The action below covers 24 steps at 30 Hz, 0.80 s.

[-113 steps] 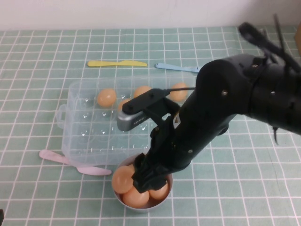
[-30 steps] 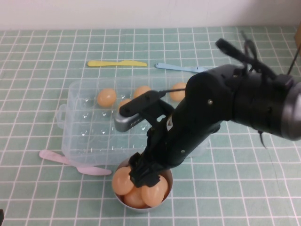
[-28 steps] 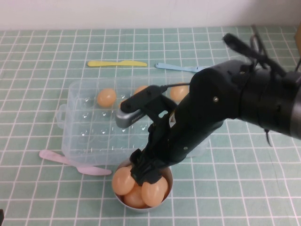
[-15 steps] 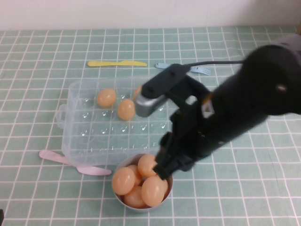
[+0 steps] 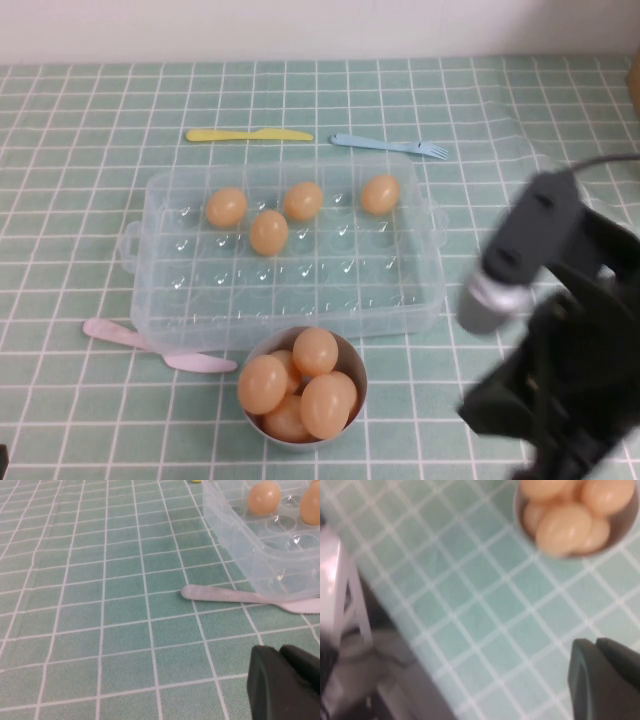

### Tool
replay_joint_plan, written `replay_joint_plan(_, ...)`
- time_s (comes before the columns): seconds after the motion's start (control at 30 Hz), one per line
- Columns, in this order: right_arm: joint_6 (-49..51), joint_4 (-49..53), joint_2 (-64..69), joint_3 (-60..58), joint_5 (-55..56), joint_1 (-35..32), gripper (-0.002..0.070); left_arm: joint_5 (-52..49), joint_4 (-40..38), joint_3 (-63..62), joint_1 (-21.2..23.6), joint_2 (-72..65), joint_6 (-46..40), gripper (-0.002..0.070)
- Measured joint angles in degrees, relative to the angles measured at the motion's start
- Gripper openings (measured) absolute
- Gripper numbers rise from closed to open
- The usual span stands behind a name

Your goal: Take an egg out of the egg box

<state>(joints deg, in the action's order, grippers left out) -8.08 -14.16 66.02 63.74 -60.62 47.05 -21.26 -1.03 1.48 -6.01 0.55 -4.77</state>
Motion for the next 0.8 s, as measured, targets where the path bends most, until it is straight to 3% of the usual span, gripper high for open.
replay_joint_plan(0.43, -2.4, 4.5, -21.7, -15.8, -4.1, 0.0, -0.0017, 0.0, 0.0, 0.0, 0.0, 0.0, 0.0, 0.0)
replay_joint_plan(0.63, -2.4, 7.0, -30.7, -25.5, 4.8, 0.0, -0.0017, 0.0, 0.0, 0.0, 0.0, 0.0, 0.0, 0.0)
replay_joint_plan(0.8, -2.4, 11.9, -37.5, -36.5, 18.6, -1.0, -0.0017, 0.0, 0.0, 0.0, 0.0, 0.0, 0.0, 0.0)
